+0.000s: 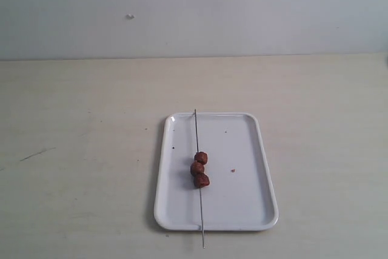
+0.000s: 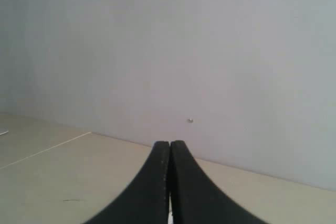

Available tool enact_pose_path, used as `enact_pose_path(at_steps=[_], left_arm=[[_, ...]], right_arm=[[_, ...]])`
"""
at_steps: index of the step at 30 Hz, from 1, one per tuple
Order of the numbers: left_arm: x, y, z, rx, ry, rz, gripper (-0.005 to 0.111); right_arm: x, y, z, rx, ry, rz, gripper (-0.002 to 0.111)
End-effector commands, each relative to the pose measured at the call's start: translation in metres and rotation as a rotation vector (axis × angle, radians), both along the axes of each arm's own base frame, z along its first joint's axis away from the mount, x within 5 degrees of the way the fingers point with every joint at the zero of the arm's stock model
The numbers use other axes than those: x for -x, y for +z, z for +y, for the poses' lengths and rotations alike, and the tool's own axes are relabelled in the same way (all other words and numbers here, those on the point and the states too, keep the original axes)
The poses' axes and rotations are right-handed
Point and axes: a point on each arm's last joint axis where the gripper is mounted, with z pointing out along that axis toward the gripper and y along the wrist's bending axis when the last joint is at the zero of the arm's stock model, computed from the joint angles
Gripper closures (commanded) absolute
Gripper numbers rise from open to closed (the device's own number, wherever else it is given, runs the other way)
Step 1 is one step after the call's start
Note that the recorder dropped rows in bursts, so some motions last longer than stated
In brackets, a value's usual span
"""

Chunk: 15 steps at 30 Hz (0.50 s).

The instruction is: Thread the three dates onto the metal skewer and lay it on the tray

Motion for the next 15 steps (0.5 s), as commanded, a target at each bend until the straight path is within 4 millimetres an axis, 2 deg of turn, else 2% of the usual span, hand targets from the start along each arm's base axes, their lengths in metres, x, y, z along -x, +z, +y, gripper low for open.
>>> enact_pose_path(at_steps=[1,9,15], left_arm=[[0.0002,-0.0011,0.0033,-0.026,0.066,-0.008,0.107],[0.0004,-0.0011,0.0099,-0.027,0.191,-0.007,0.107],[0.0004,-0.002,0.0077,-0.065,0.175,-0.008,0.107]], right_arm=[[-0.0002,-0.0018,0.0001,0.012,-0.001,-0.003,0.108],[-0.0002,-0.0019,0.0002,0.013,0.0,-0.002,0.108],[-0.0002,-0.0019,0.0001,0.011,-0.001,-0.001,0.108]])
